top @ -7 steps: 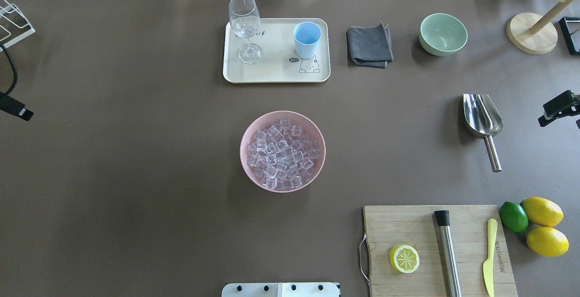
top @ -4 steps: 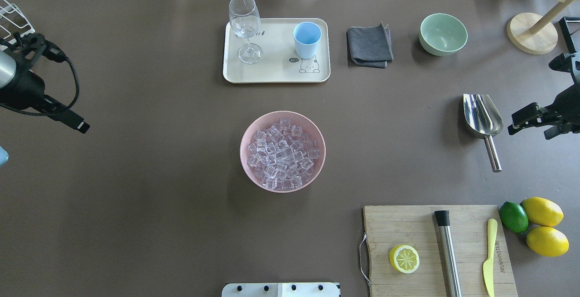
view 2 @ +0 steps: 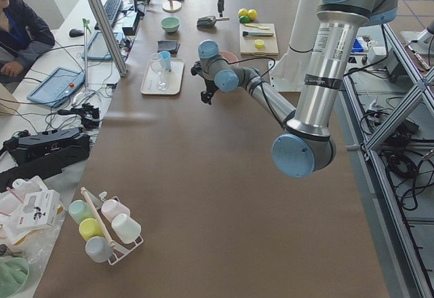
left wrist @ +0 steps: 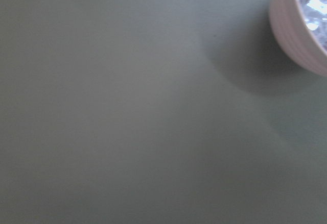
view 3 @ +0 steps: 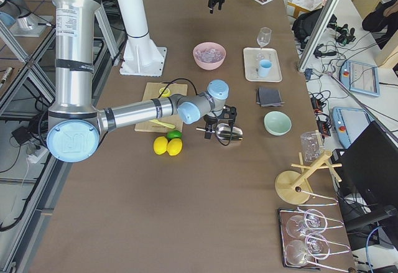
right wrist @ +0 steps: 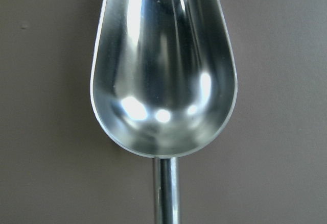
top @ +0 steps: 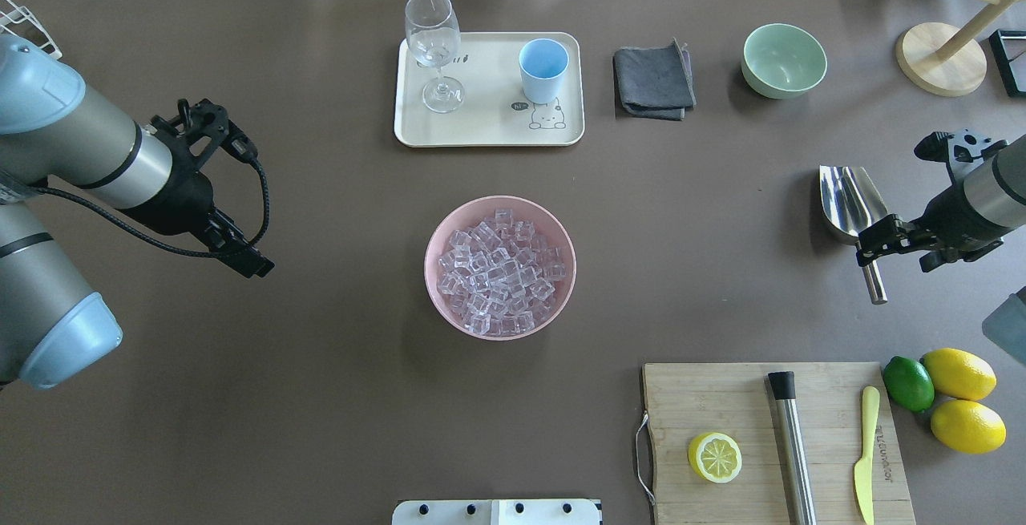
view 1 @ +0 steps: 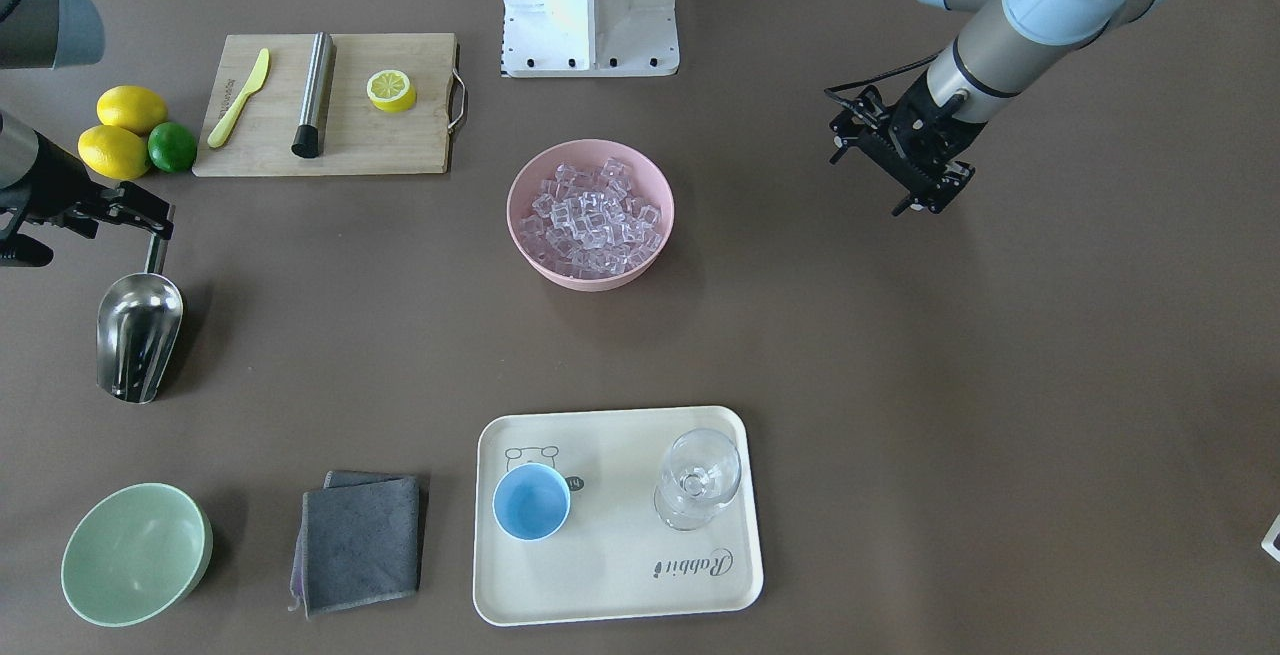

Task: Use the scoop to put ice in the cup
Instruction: 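Grasp the metal scoop handle with the right gripper while the left approaches the bowl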

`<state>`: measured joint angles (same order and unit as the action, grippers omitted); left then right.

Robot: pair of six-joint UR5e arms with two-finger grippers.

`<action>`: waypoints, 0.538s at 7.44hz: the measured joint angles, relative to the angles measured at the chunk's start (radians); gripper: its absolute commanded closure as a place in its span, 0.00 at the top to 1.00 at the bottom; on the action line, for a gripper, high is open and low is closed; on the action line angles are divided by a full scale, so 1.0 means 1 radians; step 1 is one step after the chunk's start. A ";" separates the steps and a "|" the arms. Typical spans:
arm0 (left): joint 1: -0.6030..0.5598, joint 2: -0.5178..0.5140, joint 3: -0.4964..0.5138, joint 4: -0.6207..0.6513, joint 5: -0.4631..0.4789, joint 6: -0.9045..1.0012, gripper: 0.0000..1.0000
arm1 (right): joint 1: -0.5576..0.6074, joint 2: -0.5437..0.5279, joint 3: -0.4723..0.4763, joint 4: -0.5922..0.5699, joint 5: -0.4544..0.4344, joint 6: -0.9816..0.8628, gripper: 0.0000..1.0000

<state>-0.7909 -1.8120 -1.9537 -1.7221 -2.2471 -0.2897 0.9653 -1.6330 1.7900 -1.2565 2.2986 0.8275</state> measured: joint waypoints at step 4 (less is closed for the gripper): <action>0.117 -0.042 0.006 -0.217 0.006 0.002 0.98 | -0.062 0.039 -0.061 0.002 -0.021 0.003 0.00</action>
<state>-0.6738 -1.8542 -1.9480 -1.9394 -2.2408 -0.2880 0.9036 -1.5944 1.7293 -1.2548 2.2772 0.8307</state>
